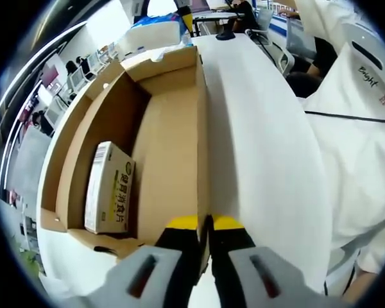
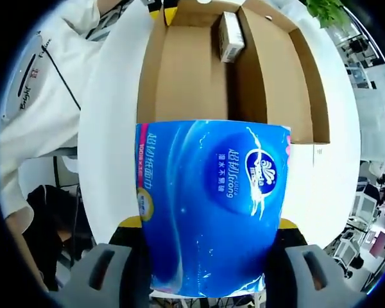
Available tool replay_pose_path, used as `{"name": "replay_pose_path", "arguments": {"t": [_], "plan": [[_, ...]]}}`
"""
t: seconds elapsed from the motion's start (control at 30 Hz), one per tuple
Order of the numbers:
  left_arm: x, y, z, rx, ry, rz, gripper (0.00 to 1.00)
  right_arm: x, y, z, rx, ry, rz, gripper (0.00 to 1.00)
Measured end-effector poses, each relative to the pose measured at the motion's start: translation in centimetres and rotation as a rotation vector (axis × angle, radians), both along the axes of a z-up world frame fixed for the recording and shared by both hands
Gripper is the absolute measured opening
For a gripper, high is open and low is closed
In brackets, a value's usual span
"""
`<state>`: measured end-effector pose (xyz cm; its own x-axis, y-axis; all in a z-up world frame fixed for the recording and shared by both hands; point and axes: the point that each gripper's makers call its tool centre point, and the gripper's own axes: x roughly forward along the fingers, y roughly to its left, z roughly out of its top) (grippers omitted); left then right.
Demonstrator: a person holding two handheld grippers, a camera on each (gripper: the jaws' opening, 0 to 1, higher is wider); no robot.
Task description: Operate the shoe box by opening the lid, removing the specified soft item, and placing it in the target area until the item is outside and the box remains undamaged.
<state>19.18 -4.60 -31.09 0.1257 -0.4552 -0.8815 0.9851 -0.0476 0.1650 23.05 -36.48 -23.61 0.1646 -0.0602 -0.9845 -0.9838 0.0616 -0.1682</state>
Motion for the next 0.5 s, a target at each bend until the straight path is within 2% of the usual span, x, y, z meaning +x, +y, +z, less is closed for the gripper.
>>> {"name": "replay_pose_path", "arguments": {"t": [0.17, 0.5], "plan": [[-0.1, 0.0, 0.0, 0.003, 0.003, 0.000, 0.03, 0.4, -1.5, -0.2, -0.014, 0.000, -0.024, 0.69], [-0.1, 0.0, 0.0, 0.002, 0.002, 0.000, 0.03, 0.9, -2.5, -0.3, -0.002, 0.010, -0.044, 0.69]]}}
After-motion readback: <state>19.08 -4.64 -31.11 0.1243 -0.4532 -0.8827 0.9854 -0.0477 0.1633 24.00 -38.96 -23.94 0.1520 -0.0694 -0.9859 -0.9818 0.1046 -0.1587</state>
